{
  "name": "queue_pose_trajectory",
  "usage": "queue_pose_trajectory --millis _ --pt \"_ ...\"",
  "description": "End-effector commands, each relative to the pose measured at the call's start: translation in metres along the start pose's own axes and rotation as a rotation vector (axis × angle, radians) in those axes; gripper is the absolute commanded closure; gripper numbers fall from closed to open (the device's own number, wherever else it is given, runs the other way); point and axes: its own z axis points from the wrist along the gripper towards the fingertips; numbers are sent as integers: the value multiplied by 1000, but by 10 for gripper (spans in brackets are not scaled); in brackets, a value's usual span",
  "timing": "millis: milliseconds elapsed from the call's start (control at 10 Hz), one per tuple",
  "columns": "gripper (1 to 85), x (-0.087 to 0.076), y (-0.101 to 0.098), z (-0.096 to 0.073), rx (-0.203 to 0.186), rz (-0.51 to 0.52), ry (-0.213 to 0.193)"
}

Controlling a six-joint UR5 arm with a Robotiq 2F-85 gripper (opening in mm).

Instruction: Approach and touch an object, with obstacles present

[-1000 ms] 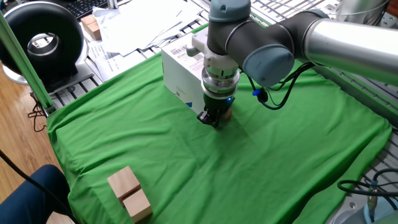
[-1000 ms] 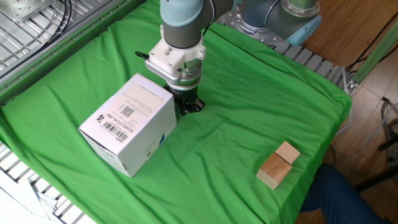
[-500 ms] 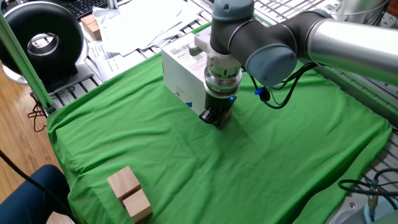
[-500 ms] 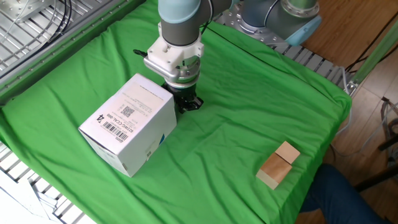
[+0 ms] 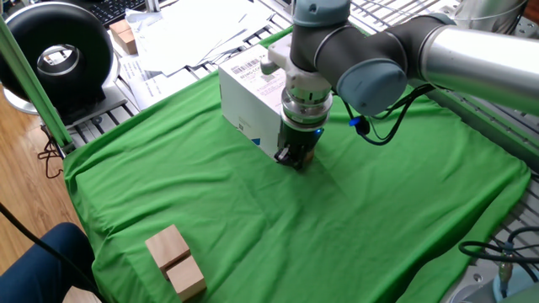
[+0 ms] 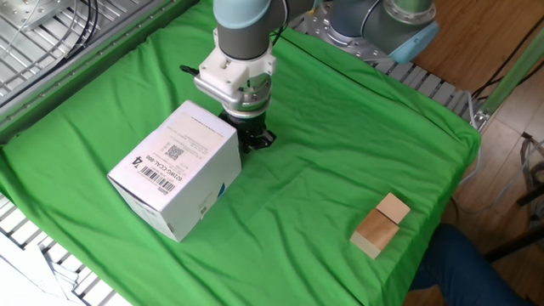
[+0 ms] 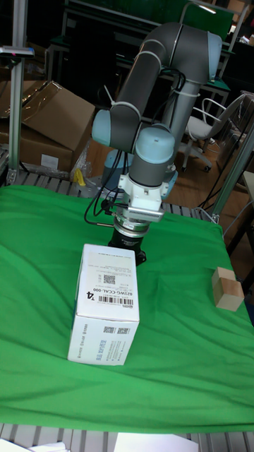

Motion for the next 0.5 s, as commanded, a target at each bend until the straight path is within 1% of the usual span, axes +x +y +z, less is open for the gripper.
queue_pose_trajectory --millis 0,400 --pt "833 1 -8 -1 -13 -10 -8" --pt "833 4 -23 2 -12 -36 -16"
